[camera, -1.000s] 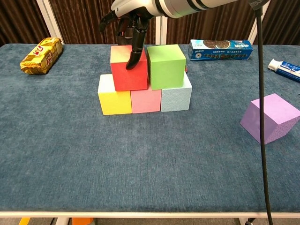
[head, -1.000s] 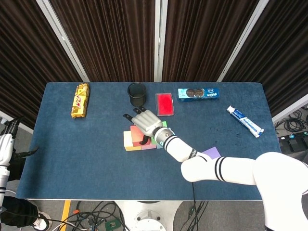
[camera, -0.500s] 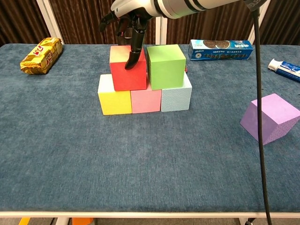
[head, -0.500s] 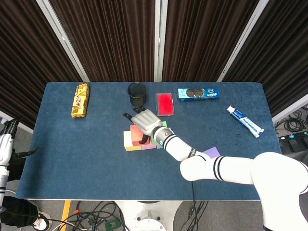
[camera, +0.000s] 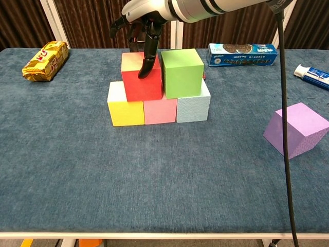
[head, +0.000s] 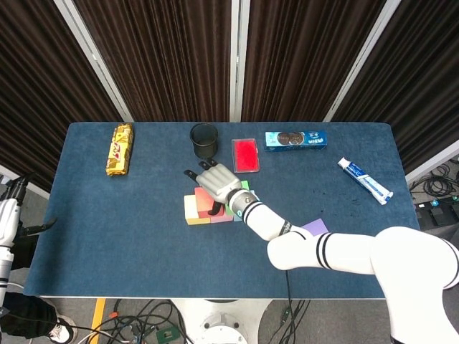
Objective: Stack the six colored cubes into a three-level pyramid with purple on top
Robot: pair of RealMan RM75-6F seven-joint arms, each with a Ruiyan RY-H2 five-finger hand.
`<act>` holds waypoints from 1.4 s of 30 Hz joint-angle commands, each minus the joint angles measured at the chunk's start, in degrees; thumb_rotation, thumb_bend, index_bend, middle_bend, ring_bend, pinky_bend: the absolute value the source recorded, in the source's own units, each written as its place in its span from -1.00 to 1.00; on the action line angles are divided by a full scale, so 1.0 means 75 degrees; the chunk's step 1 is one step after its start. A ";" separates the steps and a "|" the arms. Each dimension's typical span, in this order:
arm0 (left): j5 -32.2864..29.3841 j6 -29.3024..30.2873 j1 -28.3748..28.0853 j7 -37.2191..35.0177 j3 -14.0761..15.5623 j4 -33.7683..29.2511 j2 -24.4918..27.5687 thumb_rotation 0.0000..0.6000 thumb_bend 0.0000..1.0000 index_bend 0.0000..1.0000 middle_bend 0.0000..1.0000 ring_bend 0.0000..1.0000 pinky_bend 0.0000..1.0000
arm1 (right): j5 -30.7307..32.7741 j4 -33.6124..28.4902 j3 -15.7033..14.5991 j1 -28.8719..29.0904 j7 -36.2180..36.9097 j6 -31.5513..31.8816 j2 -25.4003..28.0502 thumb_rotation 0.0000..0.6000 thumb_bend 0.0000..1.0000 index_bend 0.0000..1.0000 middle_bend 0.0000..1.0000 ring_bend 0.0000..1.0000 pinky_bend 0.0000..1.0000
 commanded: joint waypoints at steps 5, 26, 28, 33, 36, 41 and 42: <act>0.0008 0.0005 0.0006 -0.0017 0.0011 0.0025 -0.0028 1.00 -0.68 -0.88 -0.84 -0.98 -0.70 | 0.0044 0.0015 -0.0016 0.0023 -0.0002 0.0021 0.0000 1.00 -0.59 -1.00 0.01 -0.96 -1.00; 0.0013 -0.0020 -0.0036 0.0036 -0.0003 -0.0028 -0.0009 1.00 -0.68 -0.88 -0.84 -0.98 -0.70 | 0.0134 -0.0001 -0.0107 0.0097 0.0024 -0.0073 0.0090 1.00 -0.57 -1.00 0.01 -0.96 -1.00; 0.0014 -0.0017 -0.0036 0.0047 -0.0001 -0.0035 -0.0007 1.00 -0.68 -0.88 -0.84 -0.98 -0.70 | 0.0141 0.0010 -0.0121 0.0101 0.0027 -0.0075 0.0078 1.00 -0.57 -1.00 0.01 -0.96 -1.00; 0.0000 -0.0025 -0.0038 0.0039 -0.0010 -0.0046 0.0014 1.00 -0.68 -0.88 -0.84 -0.98 -0.70 | 0.0147 0.0020 -0.0139 0.0101 0.0040 -0.0062 0.0074 1.00 -0.57 -1.00 0.01 -0.96 -1.00; -0.0001 -0.0037 -0.0042 0.0026 -0.0006 -0.0033 0.0009 1.00 -0.68 -0.88 -0.84 -0.98 -0.70 | 0.0166 0.0025 -0.0146 0.0107 0.0050 -0.0070 0.0071 1.00 -0.57 -1.00 0.01 -0.96 -1.00; 0.0005 -0.0039 -0.0043 0.0012 0.0001 -0.0013 -0.0001 1.00 -0.68 -0.88 -0.84 -0.98 -0.70 | 0.0171 0.0053 -0.0157 0.0126 0.0053 -0.0093 0.0040 1.00 -0.57 -1.00 0.01 -0.96 -1.00; 0.0008 -0.0037 -0.0040 0.0013 0.0005 -0.0009 -0.0003 1.00 -0.68 -0.88 -0.84 -0.98 -0.70 | 0.0171 0.0058 -0.0162 0.0129 0.0052 -0.0094 0.0035 1.00 -0.57 -1.00 0.01 -0.96 -1.00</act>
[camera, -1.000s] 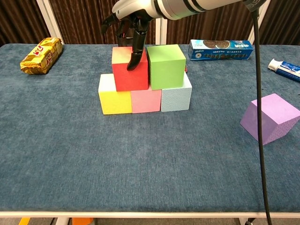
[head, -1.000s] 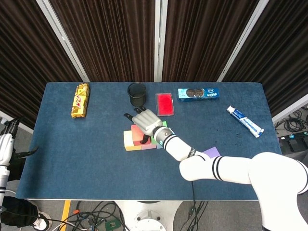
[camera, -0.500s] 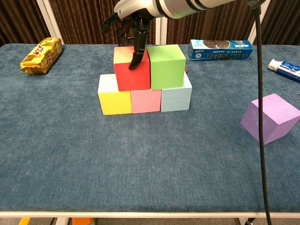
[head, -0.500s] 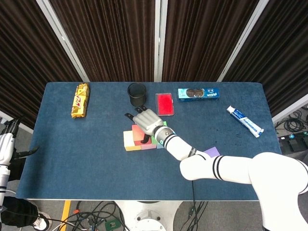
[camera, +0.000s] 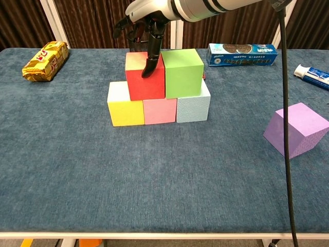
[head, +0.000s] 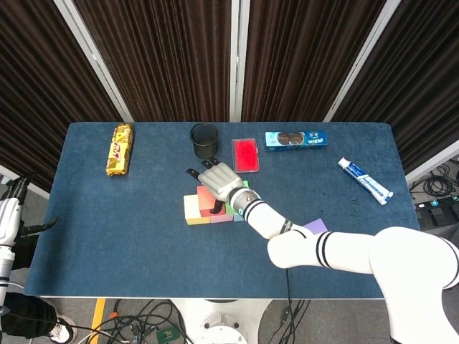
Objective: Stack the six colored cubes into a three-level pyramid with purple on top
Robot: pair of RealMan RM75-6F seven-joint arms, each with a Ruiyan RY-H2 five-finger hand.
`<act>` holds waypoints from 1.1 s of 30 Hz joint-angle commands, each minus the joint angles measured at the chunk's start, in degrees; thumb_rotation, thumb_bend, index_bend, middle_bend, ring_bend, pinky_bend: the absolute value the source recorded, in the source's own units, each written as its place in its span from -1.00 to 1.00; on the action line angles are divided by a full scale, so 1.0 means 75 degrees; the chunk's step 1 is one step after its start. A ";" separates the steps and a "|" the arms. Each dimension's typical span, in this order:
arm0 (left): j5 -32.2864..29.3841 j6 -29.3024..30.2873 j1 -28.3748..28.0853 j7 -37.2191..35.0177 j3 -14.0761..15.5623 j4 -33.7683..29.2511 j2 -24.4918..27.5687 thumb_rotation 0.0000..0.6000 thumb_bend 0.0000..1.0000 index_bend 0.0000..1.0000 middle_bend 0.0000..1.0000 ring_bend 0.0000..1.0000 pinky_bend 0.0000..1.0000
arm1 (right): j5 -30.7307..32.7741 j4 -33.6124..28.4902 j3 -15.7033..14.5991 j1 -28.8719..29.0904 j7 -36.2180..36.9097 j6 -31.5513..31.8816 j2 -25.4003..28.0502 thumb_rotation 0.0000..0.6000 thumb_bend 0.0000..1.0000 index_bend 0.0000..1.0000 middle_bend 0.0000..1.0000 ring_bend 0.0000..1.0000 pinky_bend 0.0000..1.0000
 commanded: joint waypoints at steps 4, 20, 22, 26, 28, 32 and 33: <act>0.0007 0.0015 0.0016 -0.0017 0.0013 0.0013 -0.0007 1.00 -0.68 -0.88 -0.84 -0.98 -0.70 | 0.0013 0.0022 -0.0032 0.0006 0.0010 -0.0030 -0.0024 1.00 -0.60 -1.00 -0.02 -0.96 -1.00; -0.0006 0.0017 0.0025 -0.0051 0.0006 0.0027 0.0001 1.00 -0.68 -0.88 -0.84 -0.98 -0.70 | 0.0037 0.0045 -0.0131 0.0109 0.0224 -0.0460 0.0078 1.00 -0.96 -1.00 -0.87 -1.00 -1.00; -0.0003 0.0016 0.0031 -0.0048 0.0014 0.0022 0.0003 1.00 -0.68 -0.88 -0.84 -0.98 -0.70 | 0.0025 0.0035 -0.0155 0.0122 0.0248 -0.0472 0.0090 1.00 -0.97 -1.00 -0.89 -1.00 -1.00; 0.0000 0.0031 0.0042 -0.0048 0.0019 0.0012 0.0000 1.00 -0.68 -0.88 -0.84 -0.98 -0.70 | 0.0012 -0.0012 -0.0178 0.0142 0.0312 -0.0494 0.0140 1.00 -1.00 -1.00 -0.96 -1.00 -1.00; 0.0007 0.0045 0.0044 -0.0043 0.0016 -0.0005 0.0012 1.00 -0.68 -0.88 -0.84 -0.98 -0.70 | -0.0023 -0.0086 -0.0145 0.0131 0.0380 -0.0483 0.0218 1.00 -1.00 -1.00 -0.99 -1.00 -1.00; 0.0001 0.0078 0.0070 -0.0024 0.0014 -0.0053 0.0060 1.00 -0.68 -0.88 -0.84 -0.98 -0.70 | -0.0206 -0.0421 0.0044 0.0016 0.0605 -0.0374 0.0571 1.00 -1.00 -1.00 -1.00 -1.00 -1.00; -0.0007 0.0081 0.0080 -0.0015 0.0017 -0.0071 0.0075 1.00 -0.68 -0.88 -0.84 -0.98 -0.70 | -0.0298 -0.0578 0.0102 -0.0044 0.0678 -0.0346 0.0744 1.00 -1.00 -1.00 -1.00 -1.00 -1.00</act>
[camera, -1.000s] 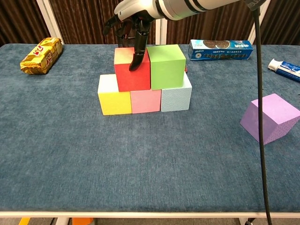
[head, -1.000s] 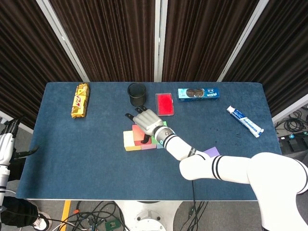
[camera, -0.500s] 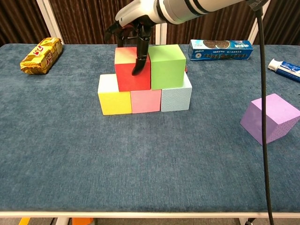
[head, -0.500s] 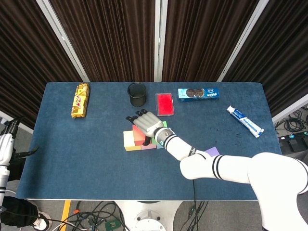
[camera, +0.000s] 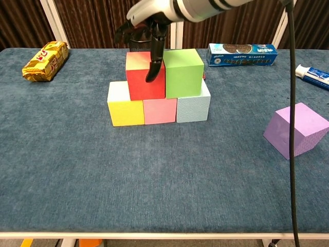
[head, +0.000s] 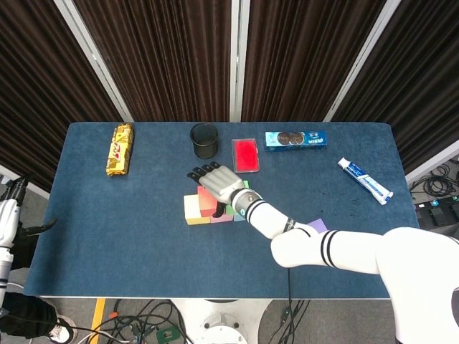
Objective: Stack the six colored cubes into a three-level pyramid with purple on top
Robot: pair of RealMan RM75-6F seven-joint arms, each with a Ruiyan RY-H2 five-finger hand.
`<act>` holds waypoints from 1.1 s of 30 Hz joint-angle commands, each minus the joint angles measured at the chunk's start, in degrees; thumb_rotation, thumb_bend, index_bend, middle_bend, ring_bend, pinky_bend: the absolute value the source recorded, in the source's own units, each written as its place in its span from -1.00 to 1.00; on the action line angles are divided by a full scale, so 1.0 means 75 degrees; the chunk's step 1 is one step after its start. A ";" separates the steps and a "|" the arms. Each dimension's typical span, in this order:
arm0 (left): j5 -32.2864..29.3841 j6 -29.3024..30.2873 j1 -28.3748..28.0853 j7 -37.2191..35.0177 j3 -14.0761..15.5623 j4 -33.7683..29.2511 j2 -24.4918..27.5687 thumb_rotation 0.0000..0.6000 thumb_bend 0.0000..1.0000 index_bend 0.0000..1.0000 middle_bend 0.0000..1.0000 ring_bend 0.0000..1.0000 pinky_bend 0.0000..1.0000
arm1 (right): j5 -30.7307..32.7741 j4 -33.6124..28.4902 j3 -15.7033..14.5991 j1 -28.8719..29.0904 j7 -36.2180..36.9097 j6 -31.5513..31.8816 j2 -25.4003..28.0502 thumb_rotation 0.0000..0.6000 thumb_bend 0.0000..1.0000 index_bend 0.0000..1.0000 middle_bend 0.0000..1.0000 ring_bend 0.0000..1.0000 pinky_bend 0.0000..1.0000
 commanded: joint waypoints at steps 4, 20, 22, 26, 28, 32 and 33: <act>-0.0038 0.0045 0.0046 0.0045 -0.0005 -0.0070 0.0046 1.00 -0.68 -0.88 -0.84 -0.98 -0.70 | -0.0552 -0.0972 0.0363 -0.0439 0.0460 0.0332 0.1038 1.00 -1.00 -1.00 -1.00 -1.00 -1.00; 0.0310 0.0698 0.0143 -0.0161 -0.0092 0.0376 -0.0186 1.00 -0.68 -0.88 -0.84 -0.98 -0.70 | -0.2504 -0.3318 -0.0901 -0.3115 0.0112 0.2020 0.3552 1.00 -1.00 -1.00 -0.70 -1.00 -1.00; 0.0504 0.0846 0.0147 -0.0253 -0.0057 0.0382 -0.0174 1.00 -0.68 -0.88 -0.84 -0.98 -0.70 | -0.2840 -0.3203 -0.1093 -0.3460 0.0051 0.2125 0.3490 1.00 -1.00 -1.00 -0.70 -1.00 -1.00; 0.0671 0.0918 0.0130 -0.0207 0.0009 0.0392 -0.0163 1.00 -0.68 -0.88 -0.84 -0.98 -0.70 | -0.3412 -0.2992 -0.1354 -0.3975 0.0029 0.2095 0.3299 1.00 -1.00 -1.00 -0.70 -1.00 -1.00; 0.0672 0.0922 0.0128 -0.0131 0.0023 0.0334 -0.0179 1.00 -0.68 -0.88 -0.84 -0.98 -0.70 | -0.3686 -0.2864 -0.1454 -0.4188 -0.0007 0.2057 0.3184 1.00 -1.00 -1.00 -0.69 -1.00 -1.00; 0.0714 0.0894 0.0087 -0.0043 0.0050 0.0226 -0.0186 1.00 -0.68 -0.88 -0.84 -0.98 -0.70 | -0.4047 -0.2623 -0.1633 -0.4475 -0.0268 0.2007 0.2940 1.00 -1.00 -1.00 -0.69 -1.00 -1.00; 0.0725 0.0887 0.0077 -0.0030 0.0055 0.0197 -0.0180 1.00 -0.68 -0.88 -0.84 -0.98 -0.70 | -0.4069 -0.2586 -0.1659 -0.4512 -0.0316 0.1960 0.2897 1.00 -1.00 -1.00 -0.70 -1.00 -1.00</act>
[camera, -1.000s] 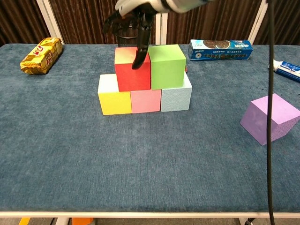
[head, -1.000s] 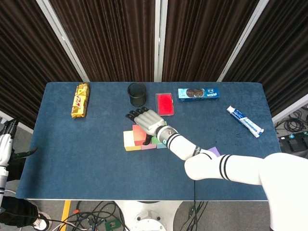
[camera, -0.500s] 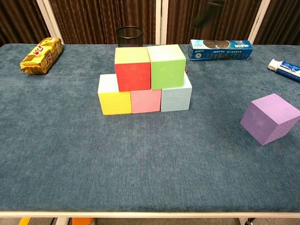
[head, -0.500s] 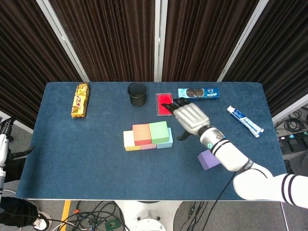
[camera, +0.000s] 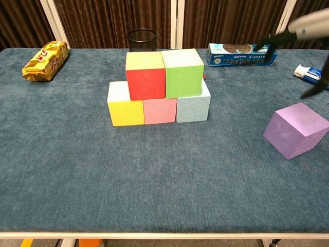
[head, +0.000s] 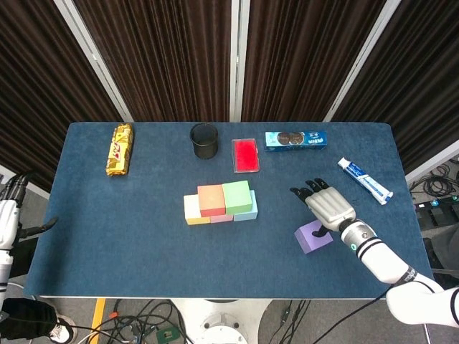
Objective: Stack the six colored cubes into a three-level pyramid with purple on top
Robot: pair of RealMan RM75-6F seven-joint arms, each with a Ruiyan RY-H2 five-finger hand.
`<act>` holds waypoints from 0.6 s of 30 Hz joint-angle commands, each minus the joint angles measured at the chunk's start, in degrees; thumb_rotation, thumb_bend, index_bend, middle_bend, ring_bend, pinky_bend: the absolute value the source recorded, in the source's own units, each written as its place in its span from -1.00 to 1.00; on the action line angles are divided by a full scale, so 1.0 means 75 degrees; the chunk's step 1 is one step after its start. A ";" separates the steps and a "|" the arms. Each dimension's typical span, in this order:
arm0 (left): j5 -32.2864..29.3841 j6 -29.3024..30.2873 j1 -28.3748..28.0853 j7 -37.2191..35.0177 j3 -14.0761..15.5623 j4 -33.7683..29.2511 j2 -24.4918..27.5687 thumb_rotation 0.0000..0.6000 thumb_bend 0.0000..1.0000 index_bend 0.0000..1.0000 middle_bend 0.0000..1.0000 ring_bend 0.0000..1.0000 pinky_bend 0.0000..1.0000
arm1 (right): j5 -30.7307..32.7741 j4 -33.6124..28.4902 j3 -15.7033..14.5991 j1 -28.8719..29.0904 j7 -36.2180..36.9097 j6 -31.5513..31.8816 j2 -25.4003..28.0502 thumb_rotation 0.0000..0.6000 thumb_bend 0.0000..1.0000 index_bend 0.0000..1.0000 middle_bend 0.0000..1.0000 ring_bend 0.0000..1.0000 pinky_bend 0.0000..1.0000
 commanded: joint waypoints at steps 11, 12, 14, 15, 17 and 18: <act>0.0138 0.0023 -0.0012 0.0036 0.0109 -0.0331 0.0123 1.00 -0.68 -0.88 -0.84 -0.98 -0.70 | -0.0575 0.0324 -0.0198 -0.0544 -0.0549 -0.0221 -0.0302 1.00 -1.00 -1.00 -0.77 -1.00 -1.00; 0.0149 0.0030 -0.0002 0.0004 0.0125 -0.0355 0.0130 1.00 -0.68 -0.88 -0.84 -0.98 -0.70 | -0.0690 0.0322 -0.0208 -0.0601 -0.0569 -0.0207 -0.0284 1.00 -1.00 -1.00 -0.80 -1.00 -1.00; 0.0164 0.0035 0.0005 0.0000 0.0147 -0.0366 0.0133 1.00 -0.68 -0.88 -0.84 -0.98 -0.70 | -0.0872 0.0319 -0.0228 -0.0692 -0.0627 -0.0149 -0.0234 1.00 -1.00 -1.00 -0.83 -1.00 -1.00; 0.0175 0.0038 0.0005 0.0016 0.0158 -0.0364 0.0130 1.00 -0.68 -0.88 -0.84 -0.98 -0.70 | -0.1024 0.0323 -0.0242 -0.0764 -0.0667 -0.0089 -0.0211 1.00 -1.00 -1.00 -0.84 -1.00 -1.00; 0.0186 0.0032 -0.0003 0.0009 0.0168 -0.0378 0.0120 1.00 -0.68 -0.88 -0.84 -0.98 -0.70 | -0.1224 0.0326 -0.0270 -0.0882 -0.0671 -0.0043 -0.0192 1.00 -1.00 -1.00 -0.84 -1.00 -1.00; 0.0194 0.0030 -0.0008 0.0010 0.0173 -0.0384 0.0111 1.00 -0.68 -0.88 -0.84 -0.98 -0.70 | -0.1311 0.0329 -0.0289 -0.0932 -0.0672 -0.0048 -0.0187 1.00 -1.00 -1.00 -0.84 -1.00 -1.00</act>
